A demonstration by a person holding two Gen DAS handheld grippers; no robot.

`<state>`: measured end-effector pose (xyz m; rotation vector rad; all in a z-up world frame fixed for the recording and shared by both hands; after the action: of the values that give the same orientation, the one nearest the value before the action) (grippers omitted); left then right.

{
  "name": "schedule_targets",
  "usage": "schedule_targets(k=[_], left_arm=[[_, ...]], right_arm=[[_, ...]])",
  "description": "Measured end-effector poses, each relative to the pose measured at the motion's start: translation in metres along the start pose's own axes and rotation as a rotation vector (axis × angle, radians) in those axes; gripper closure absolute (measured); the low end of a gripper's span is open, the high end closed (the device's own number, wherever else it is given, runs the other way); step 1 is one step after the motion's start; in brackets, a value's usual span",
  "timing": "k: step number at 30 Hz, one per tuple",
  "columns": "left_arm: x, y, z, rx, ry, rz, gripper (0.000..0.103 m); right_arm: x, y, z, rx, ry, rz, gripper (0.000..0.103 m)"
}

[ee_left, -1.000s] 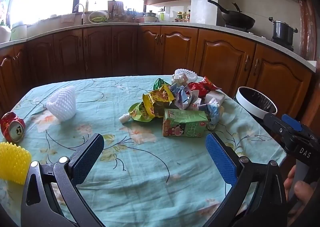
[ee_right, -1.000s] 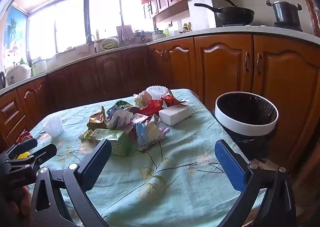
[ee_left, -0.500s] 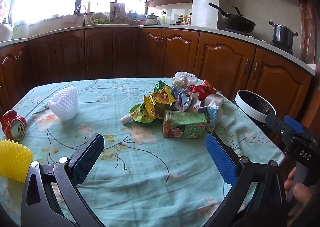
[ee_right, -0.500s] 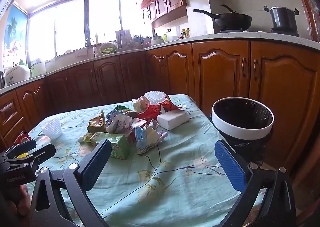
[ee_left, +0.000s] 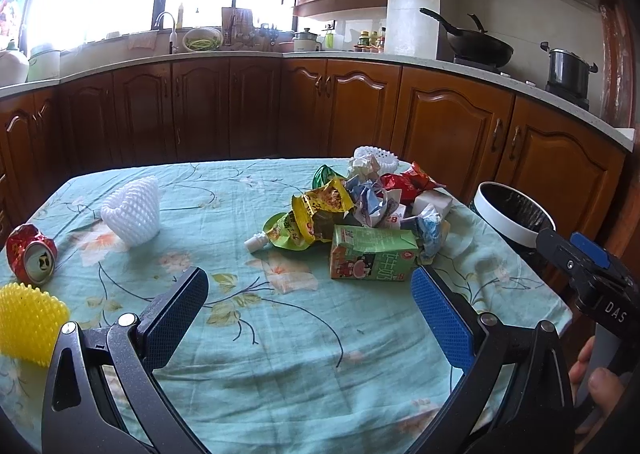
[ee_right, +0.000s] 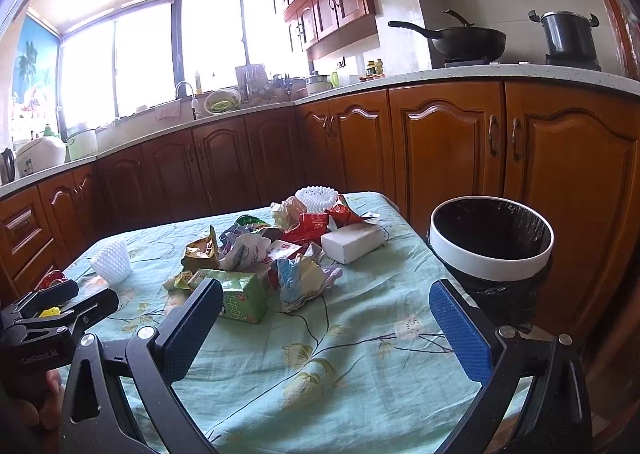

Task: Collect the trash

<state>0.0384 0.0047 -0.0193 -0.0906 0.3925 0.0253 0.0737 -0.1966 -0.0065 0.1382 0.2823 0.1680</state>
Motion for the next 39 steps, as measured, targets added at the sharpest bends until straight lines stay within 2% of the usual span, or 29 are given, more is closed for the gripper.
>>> schedule_targets(k=[39], left_arm=[[0.011, 0.000, -0.002, 0.022, 0.024, 0.010, 0.000]], right_arm=[[0.008, 0.004, -0.004, 0.039, 0.018, 0.054, 0.000]])
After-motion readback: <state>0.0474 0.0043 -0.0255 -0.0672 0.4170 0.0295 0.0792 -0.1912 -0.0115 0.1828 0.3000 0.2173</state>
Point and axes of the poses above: each gripper's, at about its wrist camera, not at the fingertips, and x roughly the way its jaws point, y to its left, z to its top, the point moved 5 cm from there along x, roughly the way its jaws point, and after that the axes turned 6 degrees about -y, right-handed, at the moved point
